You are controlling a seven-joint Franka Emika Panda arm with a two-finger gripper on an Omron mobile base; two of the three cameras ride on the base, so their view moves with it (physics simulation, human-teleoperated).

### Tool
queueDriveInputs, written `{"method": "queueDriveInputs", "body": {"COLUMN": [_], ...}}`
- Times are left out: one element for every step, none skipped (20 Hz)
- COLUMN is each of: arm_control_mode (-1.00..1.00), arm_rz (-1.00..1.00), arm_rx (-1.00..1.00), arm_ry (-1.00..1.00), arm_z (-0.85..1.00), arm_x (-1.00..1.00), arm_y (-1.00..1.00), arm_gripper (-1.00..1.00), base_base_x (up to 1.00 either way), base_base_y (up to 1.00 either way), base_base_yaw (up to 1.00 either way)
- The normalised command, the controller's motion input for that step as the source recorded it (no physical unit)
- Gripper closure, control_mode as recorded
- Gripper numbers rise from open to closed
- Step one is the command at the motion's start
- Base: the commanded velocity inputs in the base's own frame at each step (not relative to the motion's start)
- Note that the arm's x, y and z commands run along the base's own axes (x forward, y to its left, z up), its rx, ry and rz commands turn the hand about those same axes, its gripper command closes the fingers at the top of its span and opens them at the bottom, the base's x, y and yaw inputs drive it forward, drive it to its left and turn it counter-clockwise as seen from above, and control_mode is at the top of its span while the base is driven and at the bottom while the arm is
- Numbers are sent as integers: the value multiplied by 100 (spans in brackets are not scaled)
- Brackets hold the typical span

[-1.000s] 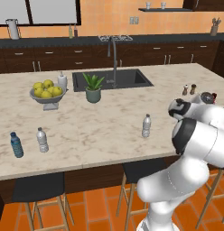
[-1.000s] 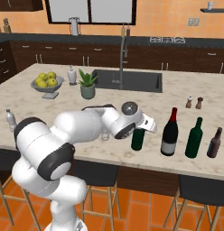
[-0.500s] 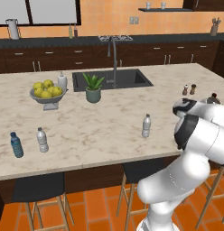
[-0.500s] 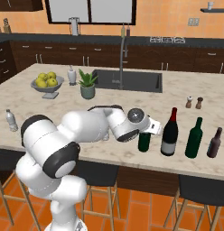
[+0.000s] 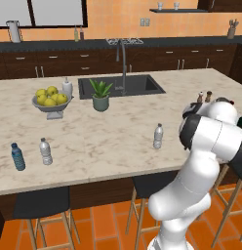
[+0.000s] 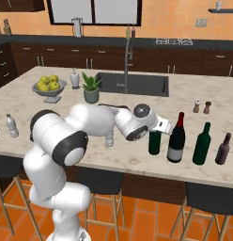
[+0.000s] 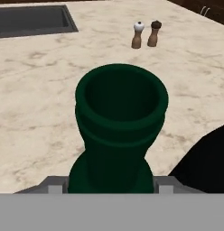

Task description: Move the plastic bottles in the middle to the plastics group, and the glass bottles in the middle to the glass group.

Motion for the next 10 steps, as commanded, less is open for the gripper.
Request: {"method": "queueDriveInputs", "body": {"arm_control_mode": [-100, -100, -100, -100, -100, -100, -100, -100, -100, -100], "arm_rz": [-4, -3, -1, 0, 0, 0, 0, 0, 0, 0], "arm_rx": [0, 0, 0, 0, 0, 0, 0, 0, 0, 0], "arm_ry": [5, 5, 4, 6, 5, 4, 4, 2, 0, 0], "arm_z": [0, 0, 0, -10, -18, -24, -24, -36, -44, -49], "arm_x": [11, 0, 0, 0, 0, 0, 0, 0, 0, 0], "arm_y": [-42, -42, -38, -27, -5, 0, 0, 0, 0, 0], "arm_gripper": [100, 100, 100, 100, 100, 100, 100, 100, 100, 100], "base_base_x": [0, 0, 0, 0, 0, 0, 0, 0, 0, 0], "base_base_y": [0, 0, 0, 0, 0, 0, 0, 0, 0, 0], "base_base_yaw": [0, 0, 0, 0, 0, 0, 0, 0, 0, 0]}}
